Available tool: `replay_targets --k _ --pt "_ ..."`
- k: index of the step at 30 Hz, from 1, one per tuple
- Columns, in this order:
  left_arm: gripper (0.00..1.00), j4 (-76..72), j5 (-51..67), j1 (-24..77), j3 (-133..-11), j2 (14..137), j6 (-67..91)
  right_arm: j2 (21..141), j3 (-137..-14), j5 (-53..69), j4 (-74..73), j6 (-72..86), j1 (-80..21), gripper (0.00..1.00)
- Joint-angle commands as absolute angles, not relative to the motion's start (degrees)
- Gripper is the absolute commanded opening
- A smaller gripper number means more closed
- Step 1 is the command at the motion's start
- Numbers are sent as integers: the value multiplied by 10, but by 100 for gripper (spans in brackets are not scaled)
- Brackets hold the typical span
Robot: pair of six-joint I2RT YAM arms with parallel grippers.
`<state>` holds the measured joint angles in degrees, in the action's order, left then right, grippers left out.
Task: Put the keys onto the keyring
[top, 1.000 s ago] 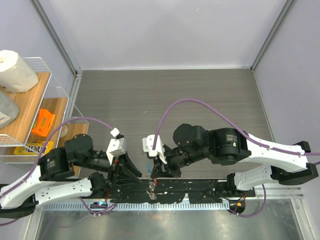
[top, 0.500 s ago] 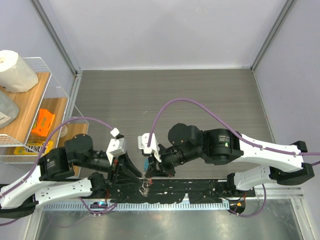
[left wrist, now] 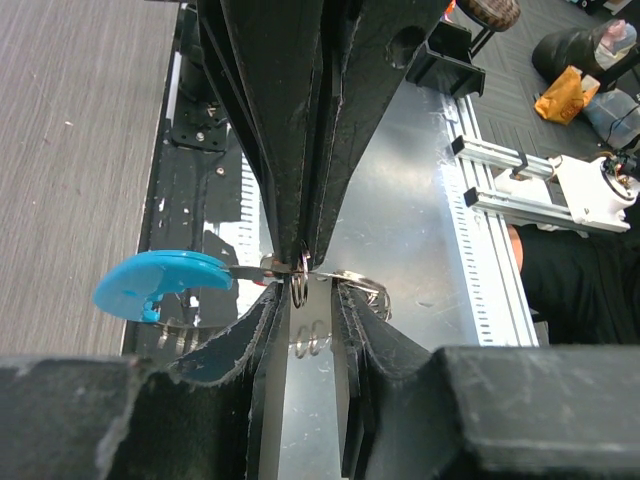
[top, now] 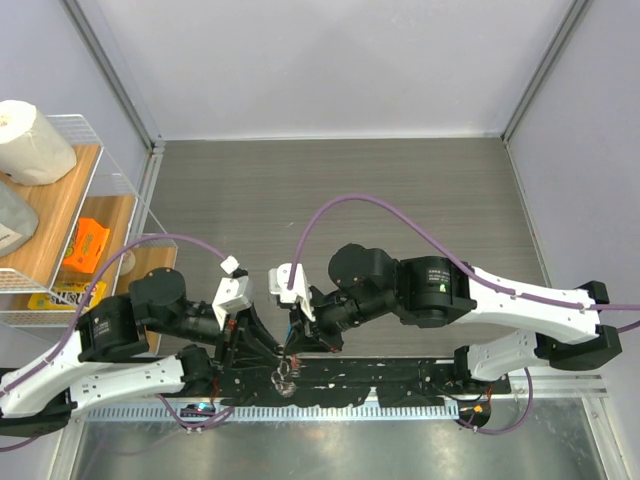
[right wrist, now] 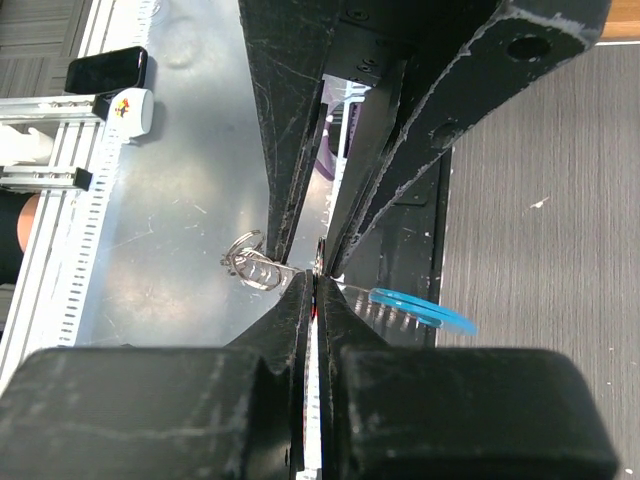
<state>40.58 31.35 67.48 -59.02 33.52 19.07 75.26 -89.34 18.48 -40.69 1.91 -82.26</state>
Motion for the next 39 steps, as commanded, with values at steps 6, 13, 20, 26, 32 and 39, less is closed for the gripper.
replay_targets --k 6,13,20,26,32,39 --pt "24 390 324 676 -601 345 188 756 -892 211 -357 28 -820 6" --pt "14 395 330 676 -600 355 181 758 -895 217 -357 26 -821 6" --pt "0 402 309 676 -605 365 170 759 -892 231 -357 23 -821 6" --pt "0 384 267 675 -595 345 156 747 -887 226 -355 22 -821 9" --pt "0 351 253 676 -580 324 151 716 -874 192 -339 33 -820 35" --pt "0 307 257 677 -567 299 150 666 -829 161 -316 48 -820 50"
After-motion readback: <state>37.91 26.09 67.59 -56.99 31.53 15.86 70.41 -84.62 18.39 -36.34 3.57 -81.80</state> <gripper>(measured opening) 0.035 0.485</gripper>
